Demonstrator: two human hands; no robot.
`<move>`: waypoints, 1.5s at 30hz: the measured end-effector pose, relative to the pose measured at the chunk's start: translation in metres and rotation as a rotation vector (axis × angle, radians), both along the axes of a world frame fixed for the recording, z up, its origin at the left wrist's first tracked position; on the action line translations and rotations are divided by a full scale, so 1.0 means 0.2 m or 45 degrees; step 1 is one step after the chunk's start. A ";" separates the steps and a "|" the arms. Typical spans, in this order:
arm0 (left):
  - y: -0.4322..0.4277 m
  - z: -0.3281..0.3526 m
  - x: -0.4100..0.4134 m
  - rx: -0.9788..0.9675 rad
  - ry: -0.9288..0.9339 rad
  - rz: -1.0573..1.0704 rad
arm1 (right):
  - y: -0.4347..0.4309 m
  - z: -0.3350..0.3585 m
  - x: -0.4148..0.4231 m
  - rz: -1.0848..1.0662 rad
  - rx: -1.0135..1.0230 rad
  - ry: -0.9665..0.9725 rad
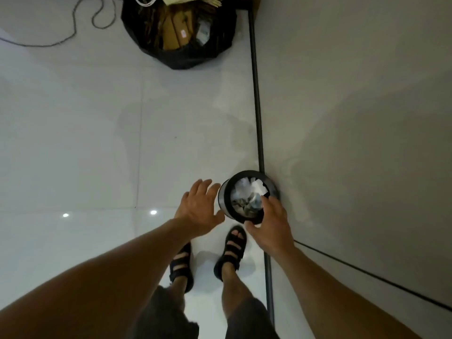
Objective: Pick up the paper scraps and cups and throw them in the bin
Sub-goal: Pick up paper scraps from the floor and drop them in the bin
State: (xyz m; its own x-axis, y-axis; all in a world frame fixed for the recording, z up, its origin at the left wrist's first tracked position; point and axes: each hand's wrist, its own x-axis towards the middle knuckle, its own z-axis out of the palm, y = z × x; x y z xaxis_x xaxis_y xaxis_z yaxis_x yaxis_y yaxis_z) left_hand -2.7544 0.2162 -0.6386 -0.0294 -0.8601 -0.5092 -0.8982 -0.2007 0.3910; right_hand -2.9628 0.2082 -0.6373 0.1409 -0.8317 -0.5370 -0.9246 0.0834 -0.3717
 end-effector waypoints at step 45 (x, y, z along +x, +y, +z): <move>5.25 1.61 -0.31 0.050 -0.597 2.641 | 4.39 1.62 1.36 2.837 -0.392 -0.361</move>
State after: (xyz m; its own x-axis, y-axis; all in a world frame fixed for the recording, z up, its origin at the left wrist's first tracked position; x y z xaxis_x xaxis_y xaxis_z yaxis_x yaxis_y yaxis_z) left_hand -2.8169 1.2663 -0.3176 0.8147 0.5413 -0.2081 0.5787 -0.7819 0.2319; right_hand -2.6906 1.0853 -0.3128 0.6867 0.6749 -0.2700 0.6218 -0.7378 -0.2626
